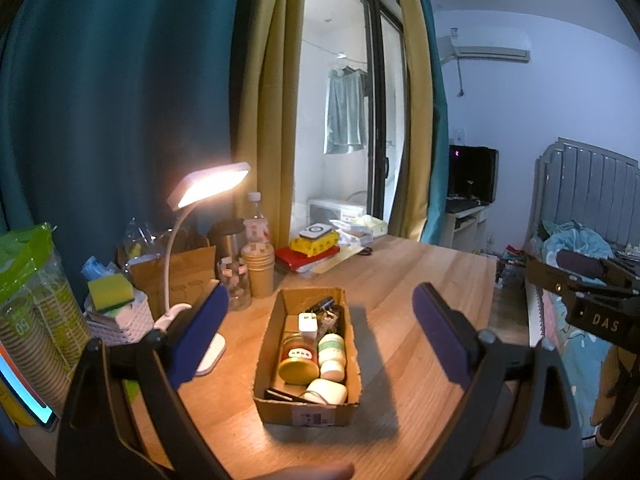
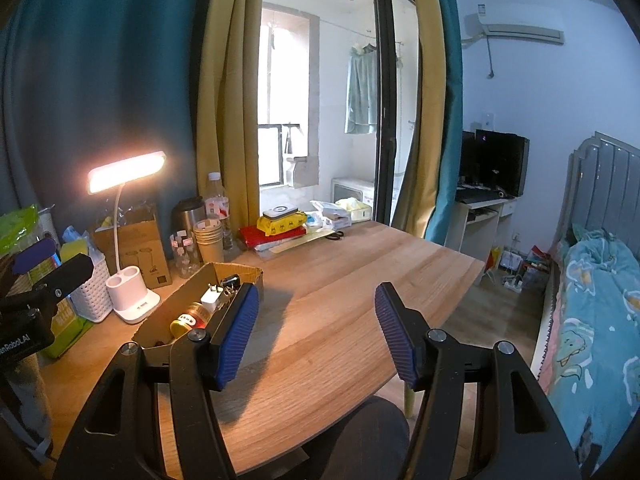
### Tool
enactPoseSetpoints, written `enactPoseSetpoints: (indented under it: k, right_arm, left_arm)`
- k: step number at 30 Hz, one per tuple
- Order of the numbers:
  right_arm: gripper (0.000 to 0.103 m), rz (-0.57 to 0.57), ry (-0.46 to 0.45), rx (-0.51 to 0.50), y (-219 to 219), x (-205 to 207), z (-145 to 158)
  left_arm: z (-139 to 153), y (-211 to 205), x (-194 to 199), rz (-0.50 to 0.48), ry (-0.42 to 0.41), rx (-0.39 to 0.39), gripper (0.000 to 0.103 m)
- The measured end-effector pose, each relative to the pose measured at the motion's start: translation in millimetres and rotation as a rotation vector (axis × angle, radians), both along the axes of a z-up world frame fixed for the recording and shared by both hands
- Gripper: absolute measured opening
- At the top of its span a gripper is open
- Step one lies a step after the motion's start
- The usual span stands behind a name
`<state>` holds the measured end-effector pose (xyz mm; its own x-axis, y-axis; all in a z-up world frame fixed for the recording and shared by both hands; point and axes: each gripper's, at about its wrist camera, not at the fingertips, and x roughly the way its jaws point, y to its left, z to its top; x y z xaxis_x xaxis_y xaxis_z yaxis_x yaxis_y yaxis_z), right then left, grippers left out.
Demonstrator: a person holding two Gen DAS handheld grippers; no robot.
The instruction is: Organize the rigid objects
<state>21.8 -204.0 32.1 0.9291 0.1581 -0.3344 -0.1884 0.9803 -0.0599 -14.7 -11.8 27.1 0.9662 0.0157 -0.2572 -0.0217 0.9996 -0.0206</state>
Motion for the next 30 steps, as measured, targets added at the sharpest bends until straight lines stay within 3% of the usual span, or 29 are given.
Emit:
enactPoseSetpoints:
  k: [30]
  right_arm:
    - [0.064, 0.009, 0.011, -0.002, -1.3, 1.6, -7.3]
  left_arm:
    - [-0.2, 1.8, -1.5, -0.007, -0.009, -0.006, 0.095]
